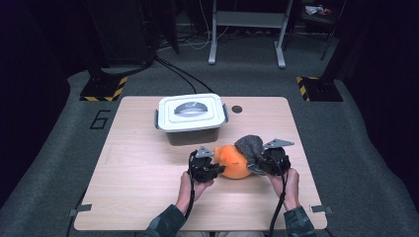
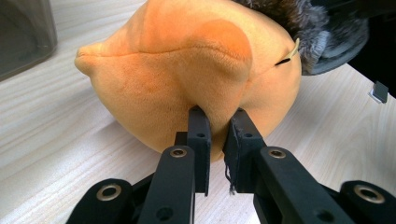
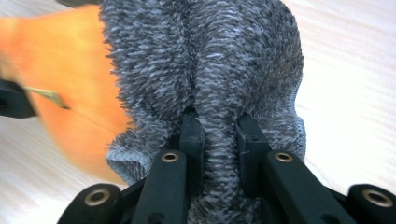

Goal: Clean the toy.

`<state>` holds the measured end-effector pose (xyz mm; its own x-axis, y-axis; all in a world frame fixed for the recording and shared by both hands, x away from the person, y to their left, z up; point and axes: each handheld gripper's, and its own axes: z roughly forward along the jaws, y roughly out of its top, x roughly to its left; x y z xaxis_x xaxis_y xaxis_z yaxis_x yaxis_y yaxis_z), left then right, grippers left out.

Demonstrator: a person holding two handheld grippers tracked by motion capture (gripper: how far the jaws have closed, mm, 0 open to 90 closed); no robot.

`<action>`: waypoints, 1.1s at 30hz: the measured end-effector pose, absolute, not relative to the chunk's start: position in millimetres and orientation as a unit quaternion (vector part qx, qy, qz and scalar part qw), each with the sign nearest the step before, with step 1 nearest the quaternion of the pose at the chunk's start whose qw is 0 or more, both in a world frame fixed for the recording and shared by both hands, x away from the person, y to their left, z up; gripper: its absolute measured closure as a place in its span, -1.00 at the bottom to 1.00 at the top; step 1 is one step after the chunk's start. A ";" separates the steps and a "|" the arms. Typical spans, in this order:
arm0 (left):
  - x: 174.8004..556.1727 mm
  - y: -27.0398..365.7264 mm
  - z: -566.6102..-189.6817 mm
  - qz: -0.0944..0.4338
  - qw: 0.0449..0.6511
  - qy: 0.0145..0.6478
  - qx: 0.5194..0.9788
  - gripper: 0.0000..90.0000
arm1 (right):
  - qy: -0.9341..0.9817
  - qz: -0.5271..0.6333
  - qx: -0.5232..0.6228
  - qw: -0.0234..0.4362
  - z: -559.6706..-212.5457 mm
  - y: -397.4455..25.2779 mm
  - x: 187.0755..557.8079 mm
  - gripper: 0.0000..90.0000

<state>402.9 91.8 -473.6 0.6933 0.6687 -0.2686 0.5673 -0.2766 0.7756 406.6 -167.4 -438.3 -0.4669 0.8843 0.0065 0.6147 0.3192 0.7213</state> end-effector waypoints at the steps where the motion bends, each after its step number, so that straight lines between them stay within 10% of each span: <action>1: 402.9 91.7 -473.7 0.055 0.460 0.388 0.797 0.80 | 0.786 0.337 0.478 0.199 -441.0 -170.0 408.4 0.69; 16: 403.8 93.0 -473.0 0.053 0.466 0.384 0.796 0.80 | 0.771 0.348 0.500 0.187 -438.3 -191.1 406.8 0.69; 33: 404.7 89.8 -472.5 0.056 0.460 0.377 0.802 0.80 | 0.821 0.360 0.393 0.203 -413.9 -120.7 388.1 0.69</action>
<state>404.7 89.8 -472.5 0.7097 0.6560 -0.2569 0.5533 -0.2933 0.7797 388.1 -120.7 -413.9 -0.6087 0.7918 -0.0506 0.4988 0.4314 0.7517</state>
